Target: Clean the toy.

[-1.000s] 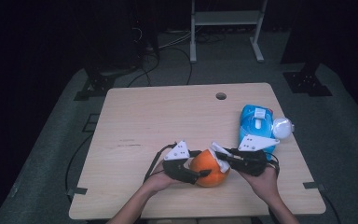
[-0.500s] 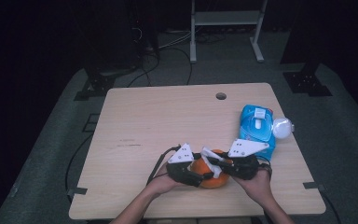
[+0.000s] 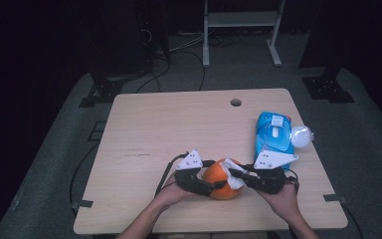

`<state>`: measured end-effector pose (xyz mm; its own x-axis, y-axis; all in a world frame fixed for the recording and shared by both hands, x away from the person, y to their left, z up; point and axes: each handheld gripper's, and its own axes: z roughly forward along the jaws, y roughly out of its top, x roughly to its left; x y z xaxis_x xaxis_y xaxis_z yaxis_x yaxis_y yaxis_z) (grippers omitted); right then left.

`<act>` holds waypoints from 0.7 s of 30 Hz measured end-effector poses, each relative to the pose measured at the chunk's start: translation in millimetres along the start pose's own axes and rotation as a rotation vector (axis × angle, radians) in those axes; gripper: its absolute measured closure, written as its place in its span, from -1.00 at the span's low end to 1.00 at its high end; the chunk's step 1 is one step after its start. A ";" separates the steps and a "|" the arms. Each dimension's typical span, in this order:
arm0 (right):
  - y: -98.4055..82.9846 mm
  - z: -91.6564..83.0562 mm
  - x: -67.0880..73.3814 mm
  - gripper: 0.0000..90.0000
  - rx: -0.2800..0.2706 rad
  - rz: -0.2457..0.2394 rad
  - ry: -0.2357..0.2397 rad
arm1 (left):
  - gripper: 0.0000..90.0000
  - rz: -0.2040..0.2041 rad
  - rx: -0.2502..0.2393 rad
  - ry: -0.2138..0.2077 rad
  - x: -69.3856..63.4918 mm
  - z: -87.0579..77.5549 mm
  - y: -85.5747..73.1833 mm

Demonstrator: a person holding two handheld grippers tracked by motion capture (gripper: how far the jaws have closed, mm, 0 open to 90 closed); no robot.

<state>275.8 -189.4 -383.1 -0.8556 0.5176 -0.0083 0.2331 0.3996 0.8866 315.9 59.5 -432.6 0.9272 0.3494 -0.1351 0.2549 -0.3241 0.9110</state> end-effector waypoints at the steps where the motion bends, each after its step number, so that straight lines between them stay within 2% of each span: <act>1: 1.4 2.9 4.1 0.76 0.002 -0.004 0.019 | -0.53 0.003 0.003 0.000 -0.4 0.1 0.2; 3: 4.2 8.2 10.7 0.76 0.018 -0.051 0.012 | -0.50 0.020 0.010 -0.005 -2.3 0.2 -0.1; 5: 5.9 9.7 11.0 0.76 0.020 -0.060 0.000 | -0.47 0.025 0.009 -0.013 -2.7 -0.6 -0.6; 10: 2.3 3.4 -5.8 0.76 0.005 -0.014 -0.050 | -0.48 0.041 0.010 -0.031 -1.9 -1.4 -0.8; 13: -2.9 -0.6 -14.5 0.76 0.003 0.024 -0.055 | -0.63 0.029 0.003 -0.037 1.1 -2.9 0.3; 15: -5.0 -1.8 -16.8 0.75 0.001 0.032 -0.058 | -0.74 0.010 0.012 -0.030 3.5 -2.2 -0.1; 16: -5.2 -2.5 -17.3 0.75 0.002 0.033 -0.061 | -0.73 -0.002 0.007 -0.041 4.0 -1.4 -1.4; 17: -5.3 -3.5 -18.1 0.75 0.005 0.037 -0.060 | -0.67 0.003 0.008 -0.045 3.5 -1.3 -2.2; 18: -5.5 -3.7 -18.1 0.75 0.005 0.038 -0.060 | -0.59 0.018 0.014 -0.042 2.7 -1.4 -2.0; 21: -4.6 -4.8 -14.1 0.76 0.005 0.026 -0.063 | -0.47 0.029 0.016 -0.021 0.4 -1.9 -0.9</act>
<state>284.6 -202.2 -384.9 -0.8185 0.5744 -0.0148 0.2571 0.3892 0.8846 315.6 61.6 -432.8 0.9399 0.3209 -0.1170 0.2319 -0.3480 0.9084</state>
